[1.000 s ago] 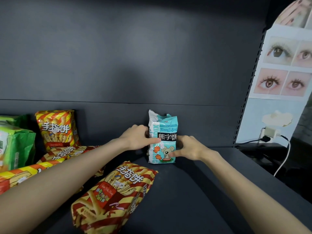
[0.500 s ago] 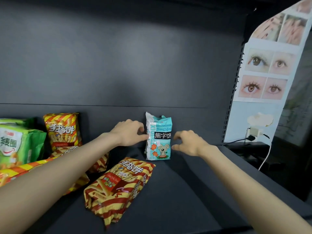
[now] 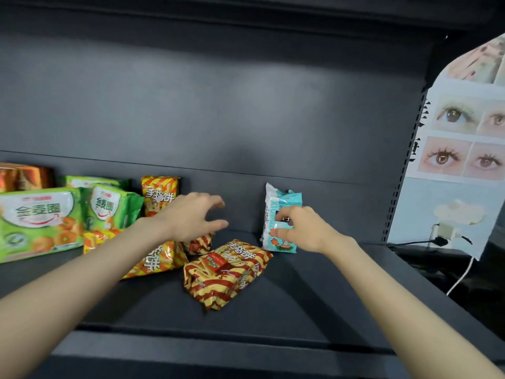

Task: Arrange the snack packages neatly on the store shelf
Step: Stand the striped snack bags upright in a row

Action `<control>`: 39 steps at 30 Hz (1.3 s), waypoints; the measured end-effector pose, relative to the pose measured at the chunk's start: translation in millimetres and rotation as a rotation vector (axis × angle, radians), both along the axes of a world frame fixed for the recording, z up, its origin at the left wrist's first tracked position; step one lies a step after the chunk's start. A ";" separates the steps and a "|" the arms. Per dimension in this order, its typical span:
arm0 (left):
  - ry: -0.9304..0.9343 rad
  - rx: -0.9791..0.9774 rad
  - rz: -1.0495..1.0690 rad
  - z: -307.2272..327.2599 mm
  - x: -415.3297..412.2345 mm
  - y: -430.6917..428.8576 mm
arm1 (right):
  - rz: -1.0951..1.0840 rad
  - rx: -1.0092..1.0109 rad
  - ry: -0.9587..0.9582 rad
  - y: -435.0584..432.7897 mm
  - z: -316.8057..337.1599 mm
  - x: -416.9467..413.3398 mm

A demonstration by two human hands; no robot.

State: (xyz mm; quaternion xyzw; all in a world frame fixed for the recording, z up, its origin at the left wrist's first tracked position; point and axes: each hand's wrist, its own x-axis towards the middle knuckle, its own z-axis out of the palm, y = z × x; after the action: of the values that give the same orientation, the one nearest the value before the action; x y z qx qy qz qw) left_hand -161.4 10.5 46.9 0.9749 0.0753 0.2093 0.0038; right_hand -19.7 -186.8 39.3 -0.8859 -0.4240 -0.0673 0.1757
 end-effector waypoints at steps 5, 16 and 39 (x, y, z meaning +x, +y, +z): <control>0.030 -0.063 0.089 -23.0 -41.0 12.0 | 0.112 0.039 0.084 15.5 -21.4 -30.3; 0.090 -0.195 0.139 -39.5 -53.5 54.2 | 0.044 -0.013 0.304 49.8 -44.5 -49.4; 0.679 -0.323 0.033 -33.2 50.5 145.9 | -0.213 0.083 0.617 100.5 -63.0 -31.3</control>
State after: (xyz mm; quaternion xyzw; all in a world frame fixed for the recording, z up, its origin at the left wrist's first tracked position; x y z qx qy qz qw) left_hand -110.9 156.4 13.7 0.9743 0.1198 -0.1406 0.1291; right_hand -51.0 -86.3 -23.6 -0.8960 -0.2524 0.1692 0.3237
